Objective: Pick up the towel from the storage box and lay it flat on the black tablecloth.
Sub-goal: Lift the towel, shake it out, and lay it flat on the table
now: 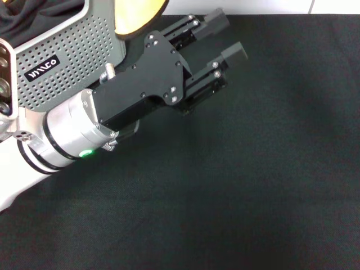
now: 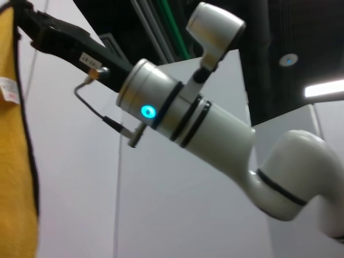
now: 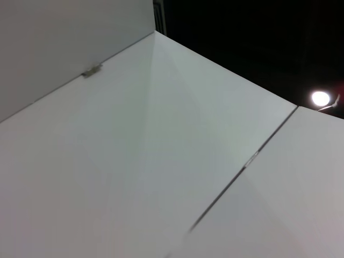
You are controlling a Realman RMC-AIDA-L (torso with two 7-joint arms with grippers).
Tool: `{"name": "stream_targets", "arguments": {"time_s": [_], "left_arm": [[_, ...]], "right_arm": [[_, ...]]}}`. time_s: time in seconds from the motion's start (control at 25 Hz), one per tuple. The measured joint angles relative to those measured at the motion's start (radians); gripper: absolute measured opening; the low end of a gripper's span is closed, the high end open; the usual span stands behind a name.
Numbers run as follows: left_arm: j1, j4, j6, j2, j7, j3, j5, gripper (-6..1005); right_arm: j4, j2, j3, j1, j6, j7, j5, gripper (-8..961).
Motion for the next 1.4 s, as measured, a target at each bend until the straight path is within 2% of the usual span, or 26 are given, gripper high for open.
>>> {"name": "stream_targets", "arguments": {"time_s": [0.32,0.48,0.56,0.76,0.88,1.0,1.24,1.4], "left_arm": [[-0.017,-0.025,-0.02,0.0,0.043,-0.002,-0.027,546],[0.001,-0.026,-0.019,0.0,0.043,-0.001,-0.028,547],[0.022,-0.021,-0.015,0.0,0.044,-0.002,-0.028,547],[0.077,0.004,-0.012,0.0,0.044,-0.002,-0.037,547],[0.121,0.03,-0.013,0.0,0.044,-0.001,-0.045,547],[0.138,0.039,-0.012,0.0,0.044,-0.001,-0.051,547],[0.148,0.04,-0.012,0.0,0.045,-0.001,-0.052,547],[0.153,0.04,-0.01,0.0,0.045,-0.001,-0.052,547]], "right_arm": [[-0.011,0.0,-0.023,0.019,-0.005,0.003,0.012,31],[-0.039,0.0,-0.014,0.007,-0.075,0.004,0.014,31],[-0.071,0.0,0.007,-0.017,-0.145,0.004,0.014,31],[-0.198,-0.001,0.128,-0.115,-0.424,0.005,0.032,32],[-0.251,-0.003,0.19,-0.15,-0.548,0.006,0.042,33],[-0.296,-0.004,0.258,-0.182,-0.679,0.007,0.076,33],[-0.319,-0.008,0.428,-0.191,-0.99,0.008,0.171,34],[-0.327,-0.01,0.509,-0.191,-1.129,0.012,0.2,34]]}}
